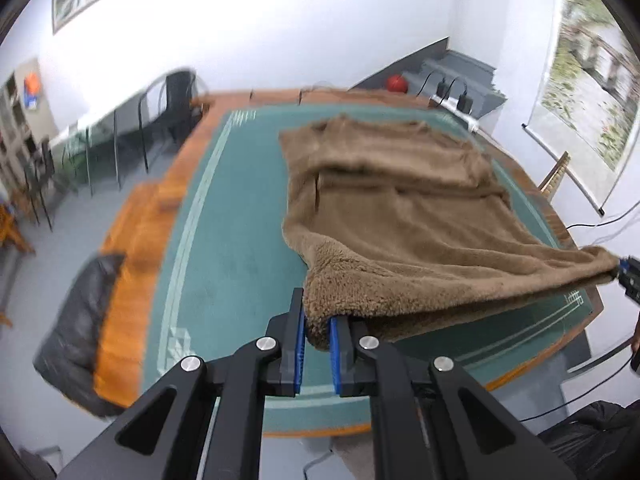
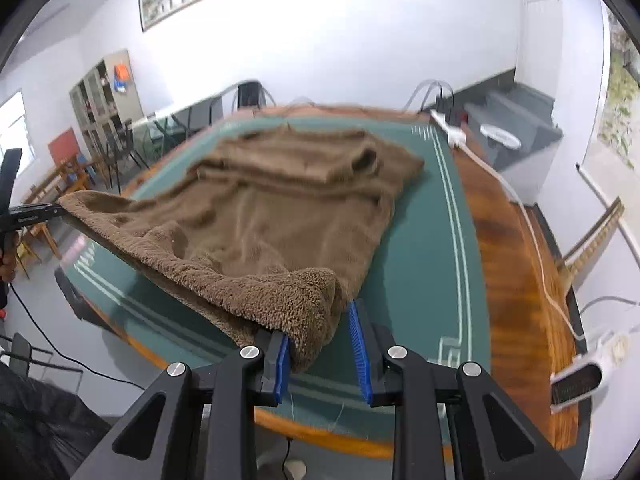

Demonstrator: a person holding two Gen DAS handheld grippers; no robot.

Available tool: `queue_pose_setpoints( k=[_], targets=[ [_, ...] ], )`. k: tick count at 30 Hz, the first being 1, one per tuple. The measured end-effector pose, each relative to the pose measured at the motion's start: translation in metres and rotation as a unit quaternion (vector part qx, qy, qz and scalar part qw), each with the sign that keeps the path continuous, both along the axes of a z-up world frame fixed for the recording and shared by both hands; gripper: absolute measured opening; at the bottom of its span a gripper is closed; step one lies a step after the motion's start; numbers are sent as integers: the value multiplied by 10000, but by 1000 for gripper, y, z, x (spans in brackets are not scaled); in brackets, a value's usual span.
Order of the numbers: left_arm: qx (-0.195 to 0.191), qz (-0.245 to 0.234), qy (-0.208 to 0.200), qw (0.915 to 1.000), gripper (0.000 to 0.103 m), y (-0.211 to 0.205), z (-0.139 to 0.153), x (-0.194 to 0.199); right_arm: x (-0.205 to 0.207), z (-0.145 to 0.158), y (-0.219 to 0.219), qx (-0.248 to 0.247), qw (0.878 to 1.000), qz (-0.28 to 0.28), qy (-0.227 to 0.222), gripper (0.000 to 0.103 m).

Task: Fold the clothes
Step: 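Lift the hem with both grippers and fold it over toward the collar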

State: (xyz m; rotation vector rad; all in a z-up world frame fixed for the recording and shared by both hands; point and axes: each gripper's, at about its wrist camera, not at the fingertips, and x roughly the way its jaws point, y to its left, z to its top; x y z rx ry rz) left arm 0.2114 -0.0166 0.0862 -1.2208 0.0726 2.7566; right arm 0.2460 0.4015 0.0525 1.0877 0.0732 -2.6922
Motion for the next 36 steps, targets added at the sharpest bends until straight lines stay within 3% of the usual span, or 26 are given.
queue_pose_setpoints(
  k=[6,12,18,26,36],
  targets=[
    [-195,-199,671,9974,12,3,64,-40,-37,57,8,-65,9978,-31,665,28],
    [-226,-293,900,9952,12,11,91,-105,-92,98,13,141,9929,-295,1142,28],
    [-248,-443,939,9943,12,19,102,-187,-167,113,22,229,9902,-672,1199,28],
    [-189,-466,515,9974,12,31,73,-308,-286,97,32,57,9896,-1152,864,28],
    [42,-228,-464,9987,12,38,-20,-441,-416,25,33,15,9871,-1599,56,28]
  ],
)
